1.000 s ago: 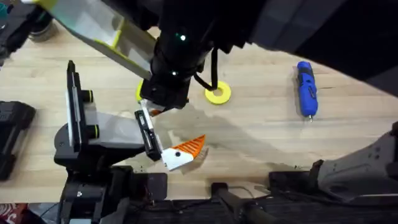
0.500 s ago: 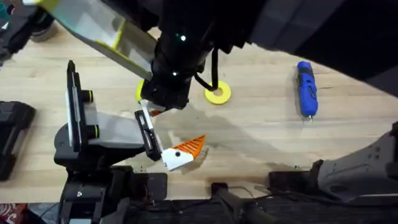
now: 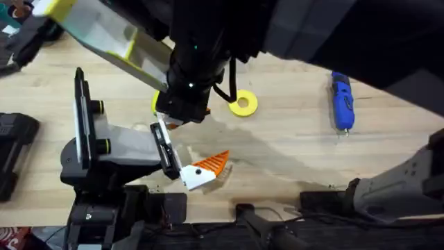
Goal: Pick up the gripper from the table and insert it into the empty holder that is missing its gripper. Then pick up a screw, insert it into the mounting hole, and use the screwdriver to tighten it. Finally, clean up the table by picking up the vegetable and placing it into the bucket.
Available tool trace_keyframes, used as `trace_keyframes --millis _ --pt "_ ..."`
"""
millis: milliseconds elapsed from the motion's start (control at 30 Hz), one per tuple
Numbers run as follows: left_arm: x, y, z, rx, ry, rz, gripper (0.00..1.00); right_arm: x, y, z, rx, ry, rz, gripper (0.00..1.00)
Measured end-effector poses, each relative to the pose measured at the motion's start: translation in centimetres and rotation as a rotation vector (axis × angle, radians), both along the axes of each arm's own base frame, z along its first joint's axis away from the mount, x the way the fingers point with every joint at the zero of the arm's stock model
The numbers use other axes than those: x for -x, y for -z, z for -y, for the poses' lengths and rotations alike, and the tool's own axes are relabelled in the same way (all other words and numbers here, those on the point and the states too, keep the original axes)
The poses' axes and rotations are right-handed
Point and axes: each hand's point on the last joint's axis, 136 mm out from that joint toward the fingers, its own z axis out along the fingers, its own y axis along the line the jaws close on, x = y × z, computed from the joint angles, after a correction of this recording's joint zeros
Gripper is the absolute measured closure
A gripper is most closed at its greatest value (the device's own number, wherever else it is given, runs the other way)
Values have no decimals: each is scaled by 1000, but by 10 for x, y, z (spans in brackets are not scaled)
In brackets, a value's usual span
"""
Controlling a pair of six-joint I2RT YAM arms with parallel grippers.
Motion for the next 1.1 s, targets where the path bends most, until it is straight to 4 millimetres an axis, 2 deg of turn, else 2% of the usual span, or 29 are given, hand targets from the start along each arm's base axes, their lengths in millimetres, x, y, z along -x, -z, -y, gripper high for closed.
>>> trace_keyframes --millis 867,1100 --pt "0 0 0 0 0 0 15 2 1 2 9 -2 -7 996" --pt "0 0 0 5 -3 -15 16 1 8 0 22 -2 -14 996"
